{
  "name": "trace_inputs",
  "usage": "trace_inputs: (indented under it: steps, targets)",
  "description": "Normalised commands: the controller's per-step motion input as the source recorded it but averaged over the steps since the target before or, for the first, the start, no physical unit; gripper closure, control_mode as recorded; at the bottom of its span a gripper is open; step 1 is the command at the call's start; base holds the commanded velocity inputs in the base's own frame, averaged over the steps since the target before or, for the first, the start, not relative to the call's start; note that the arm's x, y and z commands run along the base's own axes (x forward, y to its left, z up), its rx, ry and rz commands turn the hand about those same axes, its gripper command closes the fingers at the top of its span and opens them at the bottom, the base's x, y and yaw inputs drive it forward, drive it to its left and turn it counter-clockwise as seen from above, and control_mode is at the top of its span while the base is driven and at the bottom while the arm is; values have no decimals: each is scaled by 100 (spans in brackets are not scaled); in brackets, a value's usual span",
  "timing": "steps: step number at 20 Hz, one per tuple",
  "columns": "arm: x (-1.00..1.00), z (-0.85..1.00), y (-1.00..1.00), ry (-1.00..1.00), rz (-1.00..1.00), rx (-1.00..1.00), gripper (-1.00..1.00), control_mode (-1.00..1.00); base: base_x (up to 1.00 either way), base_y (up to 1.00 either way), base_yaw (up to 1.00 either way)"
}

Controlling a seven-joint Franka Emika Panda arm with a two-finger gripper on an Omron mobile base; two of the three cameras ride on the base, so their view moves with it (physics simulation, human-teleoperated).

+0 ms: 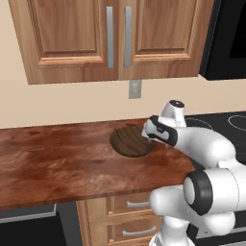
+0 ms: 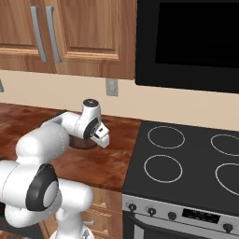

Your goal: Pick the cup and bowl from the counter and place them on the counter next to the sink.

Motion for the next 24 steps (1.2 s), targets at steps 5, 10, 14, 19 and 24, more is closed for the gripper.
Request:
trace_inputs:
  steps: [5,10,14,19,24]
  targets:
    - [32,-14,8,0,0,0,-100,-100,0,0,0]
    - [23,-16,4,0,0,0,-100,-100,0,0,0]
    - [23,-24,9,0,0,0,-100,-100,0,0,0]
    - [7,-38,1,2,0,0,-100,-100,0,0,0]
    - [13,-36,0,2,0,0,-100,-100,0,0,0]
